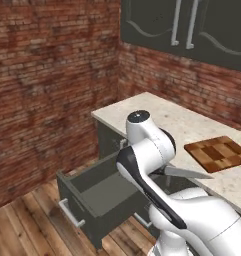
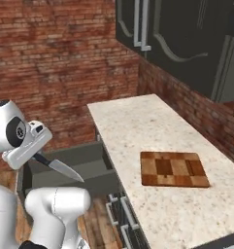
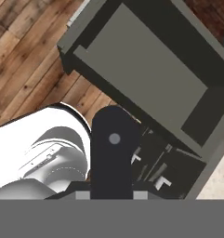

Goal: Pick up the knife from the drawer and place it on the cutting board. Then place the meat from the plate to the cutting board.

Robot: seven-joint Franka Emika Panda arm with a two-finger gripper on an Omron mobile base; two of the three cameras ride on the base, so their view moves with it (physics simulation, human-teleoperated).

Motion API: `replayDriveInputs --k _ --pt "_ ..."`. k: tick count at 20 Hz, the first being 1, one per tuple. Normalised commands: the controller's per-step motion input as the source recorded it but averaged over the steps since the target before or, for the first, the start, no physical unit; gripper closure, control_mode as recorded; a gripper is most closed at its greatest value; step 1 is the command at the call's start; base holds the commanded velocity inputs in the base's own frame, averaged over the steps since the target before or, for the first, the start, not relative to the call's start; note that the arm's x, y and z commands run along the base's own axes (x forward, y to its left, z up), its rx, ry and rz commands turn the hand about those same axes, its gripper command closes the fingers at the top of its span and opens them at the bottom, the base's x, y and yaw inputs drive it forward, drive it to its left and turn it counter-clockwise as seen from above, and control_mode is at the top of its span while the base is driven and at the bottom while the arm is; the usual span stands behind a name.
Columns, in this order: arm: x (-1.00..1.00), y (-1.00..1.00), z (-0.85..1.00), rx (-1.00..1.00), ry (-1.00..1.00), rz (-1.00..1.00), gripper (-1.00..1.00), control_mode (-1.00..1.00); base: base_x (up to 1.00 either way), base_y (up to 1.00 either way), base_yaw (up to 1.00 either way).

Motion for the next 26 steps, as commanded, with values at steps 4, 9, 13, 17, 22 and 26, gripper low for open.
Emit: replayDriveInputs --k 4,9,13,17,22,26 --pt "0.00 0.00 0.00 0.00 0.00 0.00 1.00 1.00 -0.54 -0.59 -0.13" --pt "0.00 0.00 0.00 0.00 0.00 0.00 1.00 1.00 0.68 -0.05 -0.21" --pt "0.00 0.00 0.00 0.00 0.00 0.00 1.00 1.00 0.50 -0.62 -0.29" --pt "0.00 0.00 0.00 0.00 0.00 0.00 1.00 1.00 0.50 -0.76 -0.33" --pt "0.00 0.00 0.00 0.00 0.00 0.00 1.00 1.00 0.33 -0.87 -0.29" --pt "0.00 0.00 0.00 0.00 0.00 0.00 1.00 1.00 0.40 -0.83 -0.31"
